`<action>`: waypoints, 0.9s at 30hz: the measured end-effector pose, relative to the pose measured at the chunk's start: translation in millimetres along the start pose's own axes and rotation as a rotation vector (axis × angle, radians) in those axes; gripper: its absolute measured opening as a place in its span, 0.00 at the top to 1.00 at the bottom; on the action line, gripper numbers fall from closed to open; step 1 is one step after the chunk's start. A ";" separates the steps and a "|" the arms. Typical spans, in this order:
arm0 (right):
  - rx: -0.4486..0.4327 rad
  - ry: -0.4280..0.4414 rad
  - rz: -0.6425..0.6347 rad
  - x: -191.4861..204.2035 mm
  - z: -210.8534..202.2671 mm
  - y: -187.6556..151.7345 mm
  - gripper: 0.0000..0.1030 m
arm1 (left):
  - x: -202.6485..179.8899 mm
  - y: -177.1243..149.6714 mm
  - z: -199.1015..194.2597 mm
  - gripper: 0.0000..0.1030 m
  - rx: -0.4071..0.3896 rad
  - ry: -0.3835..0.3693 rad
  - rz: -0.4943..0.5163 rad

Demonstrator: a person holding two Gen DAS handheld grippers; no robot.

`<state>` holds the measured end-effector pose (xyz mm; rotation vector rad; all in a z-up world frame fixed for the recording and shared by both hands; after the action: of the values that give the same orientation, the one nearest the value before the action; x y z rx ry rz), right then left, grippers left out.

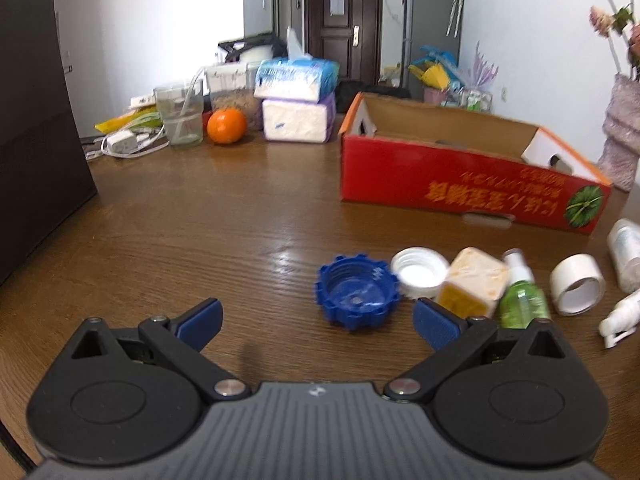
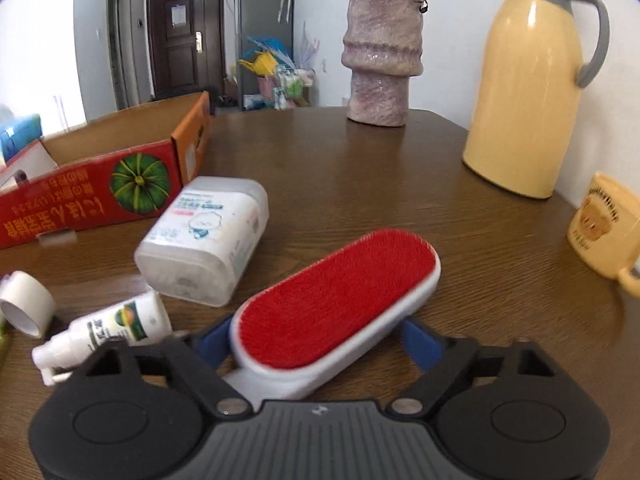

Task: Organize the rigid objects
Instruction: 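Close the left tool on the blue cap while the right tool grips the lint brush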

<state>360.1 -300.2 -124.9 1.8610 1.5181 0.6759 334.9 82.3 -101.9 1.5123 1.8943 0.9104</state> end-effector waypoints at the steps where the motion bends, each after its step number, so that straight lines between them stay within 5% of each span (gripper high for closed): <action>1: -0.008 0.003 -0.011 1.0 -1.1 -0.5 0.30 | 2.1 0.1 4.3 0.00 0.013 -0.001 -0.002; 7: -0.044 0.031 -0.039 7.4 -7.4 -5.3 0.45 | -1.9 1.4 22.2 0.00 0.037 -0.013 0.029; 17: -0.060 0.045 -0.031 6.2 -9.4 -5.6 0.45 | -2.0 9.8 43.0 0.02 0.048 -0.008 0.012; 23: -0.059 0.039 -0.035 5.8 -9.5 -5.5 0.45 | -7.7 10.7 38.7 0.42 0.026 -0.050 0.032; 27: -0.060 0.038 -0.036 6.8 -9.4 -5.8 0.45 | -6.4 11.8 35.3 0.46 0.009 -0.066 0.021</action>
<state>350.8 -291.4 -122.9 1.7815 1.5351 0.7354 370.4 83.6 -114.6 1.5515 1.8413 0.8510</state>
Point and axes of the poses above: each gripper's, at about its wrist camera, not at the fingertips, and z roughly the way its jaws point, x to its left, y to its top, the point moved 4 cm from there along z, roughly the way its jaws point, and after that the axes turned 1 degree about -z, right-handed, at the moved point
